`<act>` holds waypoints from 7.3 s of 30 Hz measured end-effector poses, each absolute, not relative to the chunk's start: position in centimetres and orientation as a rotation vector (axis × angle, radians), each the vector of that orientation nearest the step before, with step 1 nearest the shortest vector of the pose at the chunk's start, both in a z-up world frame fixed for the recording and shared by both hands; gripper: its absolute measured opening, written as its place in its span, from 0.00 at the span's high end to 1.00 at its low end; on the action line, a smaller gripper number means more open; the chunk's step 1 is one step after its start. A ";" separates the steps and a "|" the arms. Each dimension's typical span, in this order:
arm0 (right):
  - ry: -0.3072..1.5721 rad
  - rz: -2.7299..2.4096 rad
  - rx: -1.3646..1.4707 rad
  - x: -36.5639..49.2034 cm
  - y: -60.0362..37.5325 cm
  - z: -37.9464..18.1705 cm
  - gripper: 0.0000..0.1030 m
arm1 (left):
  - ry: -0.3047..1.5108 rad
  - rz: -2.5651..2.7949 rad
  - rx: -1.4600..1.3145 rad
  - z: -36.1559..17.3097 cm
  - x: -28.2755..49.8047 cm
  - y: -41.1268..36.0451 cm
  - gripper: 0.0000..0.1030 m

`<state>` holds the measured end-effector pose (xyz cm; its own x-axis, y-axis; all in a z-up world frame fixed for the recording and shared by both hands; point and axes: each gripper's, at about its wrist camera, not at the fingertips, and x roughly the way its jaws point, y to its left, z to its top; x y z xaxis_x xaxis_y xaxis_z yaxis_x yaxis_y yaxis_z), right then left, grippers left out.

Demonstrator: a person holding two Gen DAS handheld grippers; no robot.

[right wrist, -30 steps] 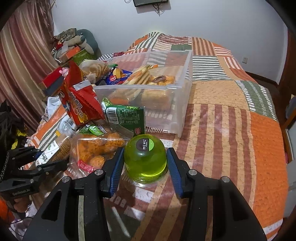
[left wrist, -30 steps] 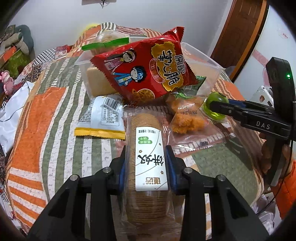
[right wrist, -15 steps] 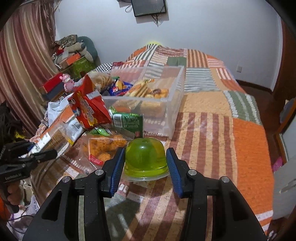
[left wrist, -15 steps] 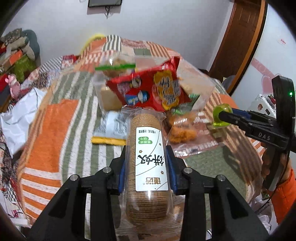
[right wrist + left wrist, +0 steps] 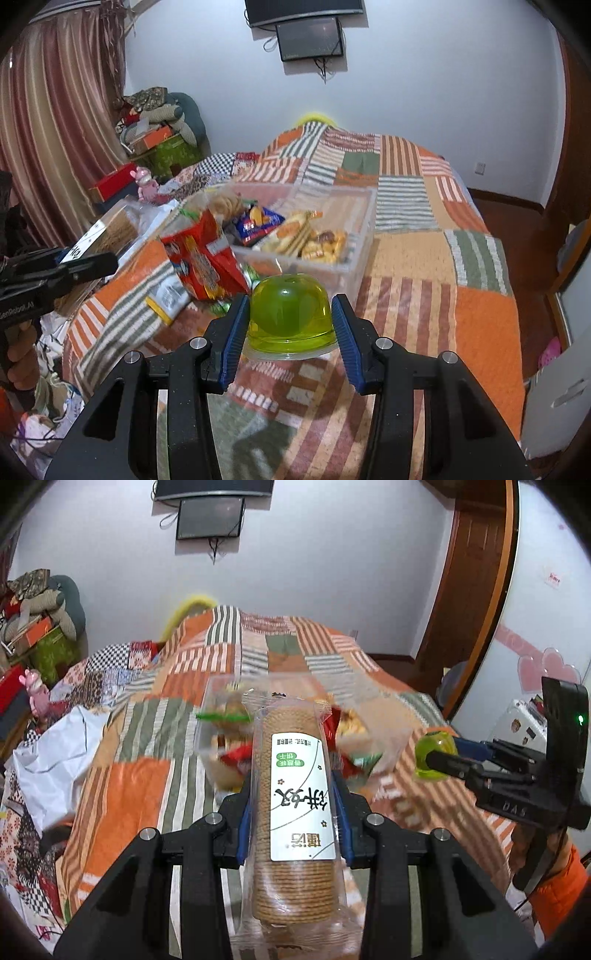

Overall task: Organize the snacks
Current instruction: 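Carry the cracker roll with the left tool into the box while the right tool drops the jelly cup there, then grasp the white-and-yellow snack bag with the left tool while the right tool grasps the clear orange-puff bag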

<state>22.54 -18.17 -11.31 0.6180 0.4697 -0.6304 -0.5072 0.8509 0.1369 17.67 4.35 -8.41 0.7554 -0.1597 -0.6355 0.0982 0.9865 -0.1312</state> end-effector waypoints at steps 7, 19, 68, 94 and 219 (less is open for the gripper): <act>0.663 0.562 -0.052 23.6 -17.9 -9.7 0.59 | 0.677 -0.141 -0.089 -6.9 20.1 3.8 0.64; 0.621 0.558 -0.036 26.2 -17.7 -8.5 0.59 | 0.709 -0.150 -0.094 -6.6 25.6 3.4 0.64; 0.815 0.534 -0.055 34.4 -14.9 -13.1 0.58 | 0.858 -0.111 -0.029 -12.1 35.0 0.3 0.65; 0.717 0.584 -0.025 26.9 -16.3 -9.6 0.58 | 0.803 -0.098 -0.047 -9.4 24.2 5.0 0.53; 1.022 0.710 0.086 23.6 -16.2 -18.5 0.24 | 0.838 -0.093 -0.055 -13.8 17.0 7.2 0.52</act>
